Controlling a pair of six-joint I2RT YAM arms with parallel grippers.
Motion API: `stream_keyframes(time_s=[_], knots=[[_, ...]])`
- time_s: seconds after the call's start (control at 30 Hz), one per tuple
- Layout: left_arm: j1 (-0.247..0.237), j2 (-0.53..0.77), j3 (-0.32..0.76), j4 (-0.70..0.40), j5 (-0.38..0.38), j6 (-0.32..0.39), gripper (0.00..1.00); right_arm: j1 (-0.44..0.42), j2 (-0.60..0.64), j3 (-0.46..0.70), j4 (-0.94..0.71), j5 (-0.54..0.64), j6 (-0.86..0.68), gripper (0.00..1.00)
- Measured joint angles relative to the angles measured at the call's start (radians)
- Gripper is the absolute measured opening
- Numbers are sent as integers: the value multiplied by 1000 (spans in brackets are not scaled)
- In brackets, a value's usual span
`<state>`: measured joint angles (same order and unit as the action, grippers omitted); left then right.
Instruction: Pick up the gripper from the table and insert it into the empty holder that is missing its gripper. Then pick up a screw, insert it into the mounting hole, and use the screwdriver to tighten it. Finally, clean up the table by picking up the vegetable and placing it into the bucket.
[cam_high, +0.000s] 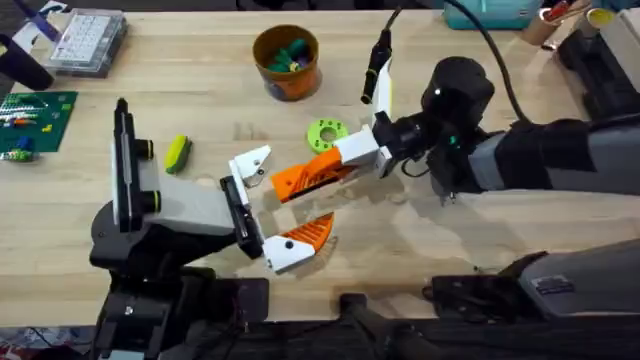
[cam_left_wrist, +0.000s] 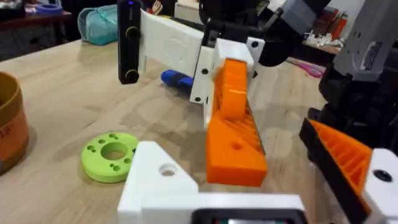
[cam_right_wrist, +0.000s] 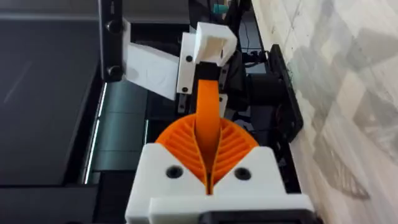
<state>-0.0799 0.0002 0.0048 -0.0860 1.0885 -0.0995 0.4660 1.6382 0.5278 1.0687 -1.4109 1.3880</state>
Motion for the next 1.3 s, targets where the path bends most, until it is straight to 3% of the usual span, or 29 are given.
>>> stream_keyframes(time_s=[0.63,0.93,1.3], knots=[[0,0,1,-20,13,-30,990,0,0,0,0,3,1,11],[0,0,1,-35,86,65,990,0,0,0,0,3,4,11],[0,0,1,-38,101,105,990,0,0,0,0,3,8,14]])
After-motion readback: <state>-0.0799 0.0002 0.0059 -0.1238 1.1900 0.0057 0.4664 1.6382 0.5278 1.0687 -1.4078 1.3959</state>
